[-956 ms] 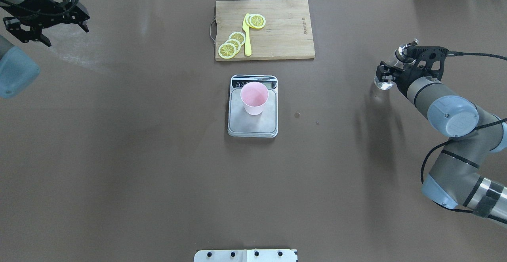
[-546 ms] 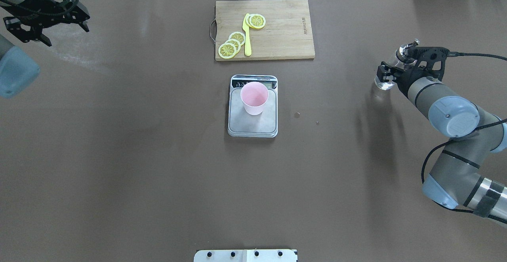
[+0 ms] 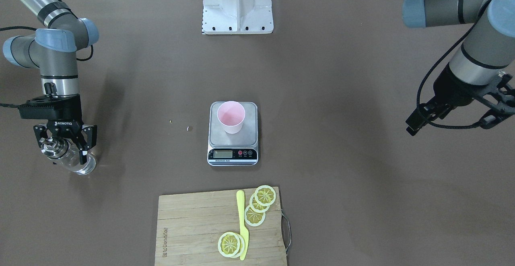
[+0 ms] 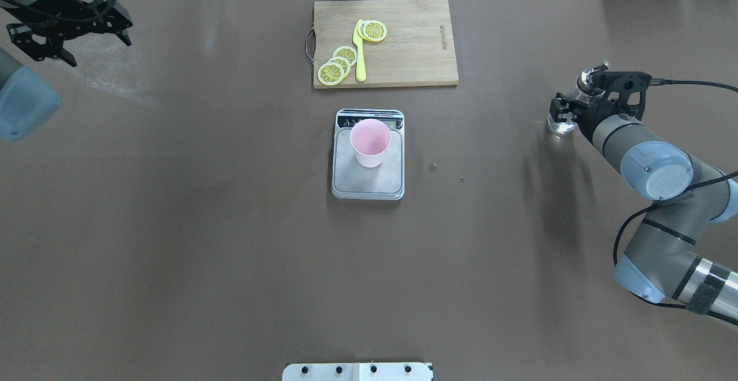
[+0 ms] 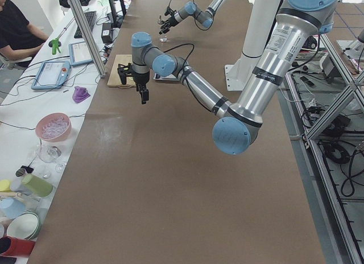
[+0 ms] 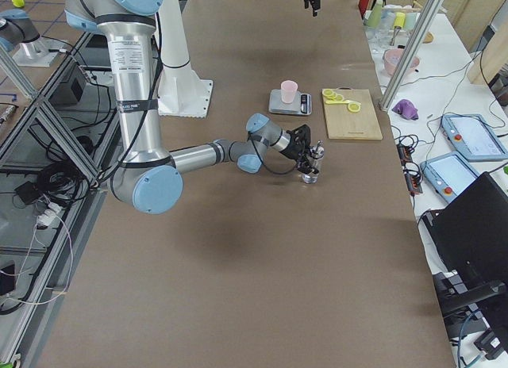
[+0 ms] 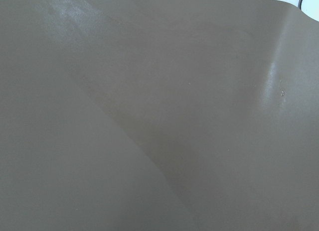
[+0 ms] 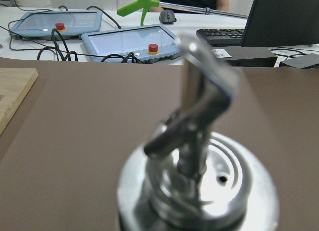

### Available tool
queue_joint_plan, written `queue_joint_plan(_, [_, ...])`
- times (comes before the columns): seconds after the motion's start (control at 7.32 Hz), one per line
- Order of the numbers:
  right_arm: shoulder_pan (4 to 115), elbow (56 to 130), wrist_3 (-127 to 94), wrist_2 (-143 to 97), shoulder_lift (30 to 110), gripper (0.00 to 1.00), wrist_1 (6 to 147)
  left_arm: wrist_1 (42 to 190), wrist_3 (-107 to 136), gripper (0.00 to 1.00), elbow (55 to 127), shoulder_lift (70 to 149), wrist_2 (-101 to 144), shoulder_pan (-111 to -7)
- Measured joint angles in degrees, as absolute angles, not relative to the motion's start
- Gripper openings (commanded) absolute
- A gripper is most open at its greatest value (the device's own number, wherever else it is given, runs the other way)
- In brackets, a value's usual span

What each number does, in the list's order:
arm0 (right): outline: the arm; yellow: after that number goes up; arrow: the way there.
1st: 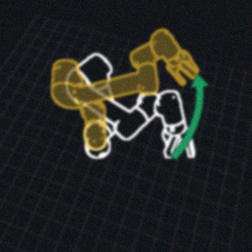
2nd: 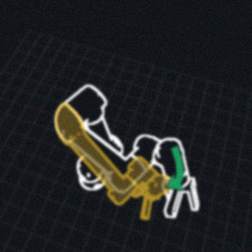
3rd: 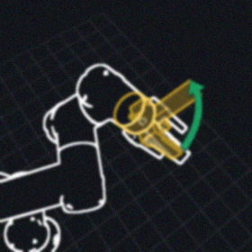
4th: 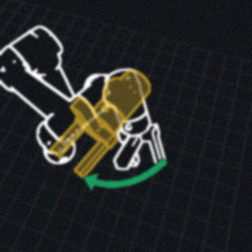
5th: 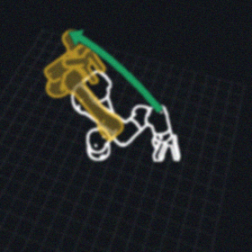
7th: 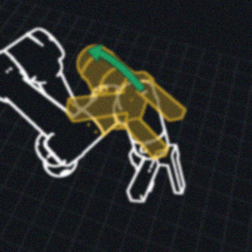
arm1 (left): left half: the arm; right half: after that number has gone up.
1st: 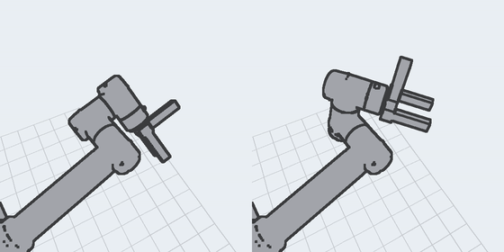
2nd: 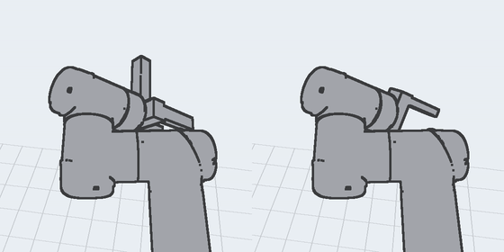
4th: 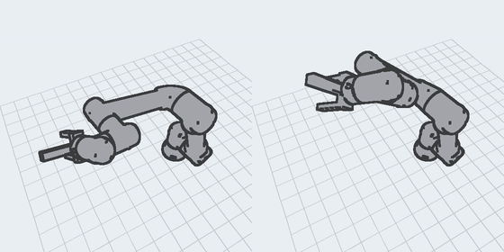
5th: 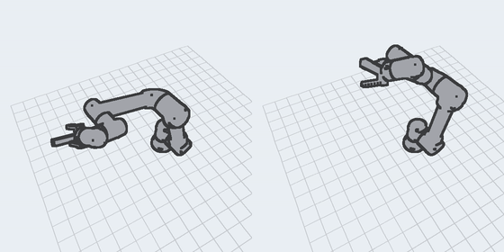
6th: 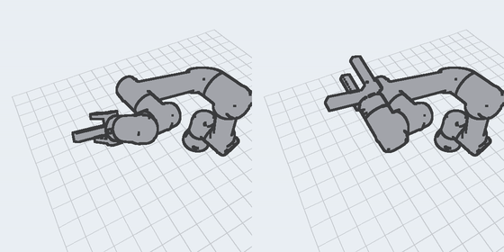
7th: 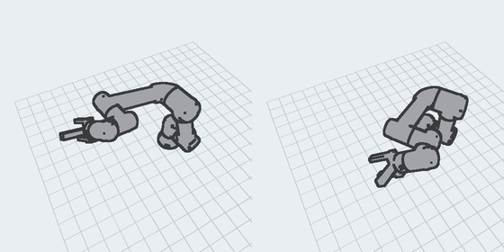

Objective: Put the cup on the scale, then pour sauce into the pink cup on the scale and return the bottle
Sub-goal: 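Lower the sauce bottle onto the table with the right gripper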

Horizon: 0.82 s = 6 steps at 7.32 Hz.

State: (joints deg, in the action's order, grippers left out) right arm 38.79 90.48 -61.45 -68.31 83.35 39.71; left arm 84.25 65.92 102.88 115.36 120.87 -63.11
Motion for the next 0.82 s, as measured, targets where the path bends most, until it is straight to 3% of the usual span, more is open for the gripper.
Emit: queue_joint_plan(0.82, [39.15, 90.81, -59.19, -69.45, 84.62, 1.00, 36.56, 84.29, 65.86, 0.98, 102.60, 115.64, 120.85, -63.08])
